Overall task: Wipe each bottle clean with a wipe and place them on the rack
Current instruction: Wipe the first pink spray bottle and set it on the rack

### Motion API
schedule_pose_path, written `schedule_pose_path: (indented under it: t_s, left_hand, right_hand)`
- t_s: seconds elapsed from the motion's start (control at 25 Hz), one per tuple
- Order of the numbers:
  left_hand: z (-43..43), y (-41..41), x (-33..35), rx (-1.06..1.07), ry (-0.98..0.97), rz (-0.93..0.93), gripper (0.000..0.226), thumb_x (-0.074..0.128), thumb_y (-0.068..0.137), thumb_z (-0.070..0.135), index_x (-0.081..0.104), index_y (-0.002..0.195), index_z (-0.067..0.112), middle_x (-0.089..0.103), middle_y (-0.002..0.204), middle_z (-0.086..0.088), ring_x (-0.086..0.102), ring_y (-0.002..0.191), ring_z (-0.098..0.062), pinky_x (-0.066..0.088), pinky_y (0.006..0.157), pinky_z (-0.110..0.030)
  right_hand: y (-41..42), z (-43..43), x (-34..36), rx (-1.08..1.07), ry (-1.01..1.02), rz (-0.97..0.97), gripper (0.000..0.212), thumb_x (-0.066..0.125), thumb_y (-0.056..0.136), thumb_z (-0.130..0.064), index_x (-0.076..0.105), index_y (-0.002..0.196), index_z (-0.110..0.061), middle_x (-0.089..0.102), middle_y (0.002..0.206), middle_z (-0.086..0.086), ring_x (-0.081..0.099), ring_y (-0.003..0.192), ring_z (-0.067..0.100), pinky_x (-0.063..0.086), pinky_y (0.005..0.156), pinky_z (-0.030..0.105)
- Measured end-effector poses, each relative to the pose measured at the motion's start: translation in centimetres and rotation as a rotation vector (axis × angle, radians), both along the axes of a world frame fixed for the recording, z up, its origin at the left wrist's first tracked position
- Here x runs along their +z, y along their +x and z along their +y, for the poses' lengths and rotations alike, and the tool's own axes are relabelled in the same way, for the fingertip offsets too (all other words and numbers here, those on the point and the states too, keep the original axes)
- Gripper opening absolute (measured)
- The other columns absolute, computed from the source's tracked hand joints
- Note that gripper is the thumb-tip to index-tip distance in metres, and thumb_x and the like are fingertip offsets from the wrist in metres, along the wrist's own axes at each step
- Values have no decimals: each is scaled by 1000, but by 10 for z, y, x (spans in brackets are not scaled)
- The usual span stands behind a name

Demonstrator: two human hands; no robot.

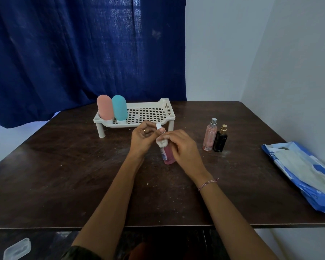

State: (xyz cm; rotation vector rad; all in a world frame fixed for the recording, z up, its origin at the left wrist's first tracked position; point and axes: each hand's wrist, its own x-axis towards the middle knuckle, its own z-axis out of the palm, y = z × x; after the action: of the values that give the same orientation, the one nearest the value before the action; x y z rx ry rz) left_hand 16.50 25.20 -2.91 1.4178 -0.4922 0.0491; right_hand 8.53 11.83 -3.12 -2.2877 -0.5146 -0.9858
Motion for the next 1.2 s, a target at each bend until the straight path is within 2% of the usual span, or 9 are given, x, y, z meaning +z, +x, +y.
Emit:
schedule_pose_path:
  t_s: [0.08, 0.16, 0.4, 0.52, 0.64, 0.84, 1.04, 1.2]
  left_hand:
    - [-1, 0, 0, 15, 4, -9, 17, 71, 79, 5, 58, 84, 14, 71, 71, 8, 68, 72, -5, 53, 66, -16]
    - [-2, -1, 0, 32, 3, -7, 17, 73, 77, 6, 59, 84, 15, 71, 71, 7, 68, 72, -6, 53, 67, -17]
    - [-2, -2, -1, 85, 8, 0, 18, 76, 75, 12, 60, 82, 17, 69, 75, -4, 67, 70, -11, 53, 65, -19]
    - [-3, -2, -1, 84, 8, 0, 18, 75, 76, 11, 61, 86, 15, 69, 78, -6, 67, 73, -11, 54, 68, -21]
    - [-3, -2, -2, 92, 14, -4, 17, 75, 77, 12, 61, 87, 14, 70, 81, -9, 68, 77, -14, 55, 71, -22]
    - [0, -1, -1, 127, -23, 15, 18, 76, 76, 12, 61, 85, 16, 69, 81, -11, 67, 74, -16, 55, 66, -23]
    - [-2, 1, 0, 119, -7, 30, 19, 76, 76, 15, 59, 84, 18, 68, 77, -5, 65, 68, -10, 49, 57, -17]
    - [-1, 2, 0, 123, -8, 30, 19, 76, 76, 14, 60, 85, 16, 69, 82, -10, 66, 72, -14, 51, 59, -19]
  right_hand:
    - [0, -7, 0, -40, 63, 4, 30, 60, 83, 1, 67, 109, -11, 66, 106, 1, 56, 101, 9, 46, 90, 20]
    - [-1, -9, -1, -58, 53, 6, 32, 61, 82, 5, 67, 111, -9, 66, 107, 4, 57, 103, 10, 45, 92, 20]
    - [-5, 4, 1, 37, -229, 7, 32, 60, 82, 0, 64, 113, -7, 63, 112, 6, 51, 108, 15, 39, 98, 20]
    - [-5, -1, 0, -18, -77, -5, 29, 53, 85, -6, 65, 112, -7, 64, 110, 5, 53, 106, 12, 43, 96, 23]
    - [-2, -6, 0, -103, 19, 7, 31, 59, 82, 7, 66, 111, -5, 64, 108, 7, 57, 103, 13, 48, 93, 27]
    - [-6, 0, -4, -57, -186, -3, 27, 61, 80, -2, 67, 107, -4, 62, 107, 7, 54, 101, 15, 41, 92, 18]
    - [-4, -6, -4, -144, -72, -7, 26, 63, 81, 5, 68, 106, -2, 64, 104, 10, 58, 99, 19, 44, 91, 19]
    - [-6, 3, -6, -84, -195, -18, 33, 67, 79, 1, 65, 111, -3, 63, 112, 10, 54, 106, 16, 35, 99, 15]
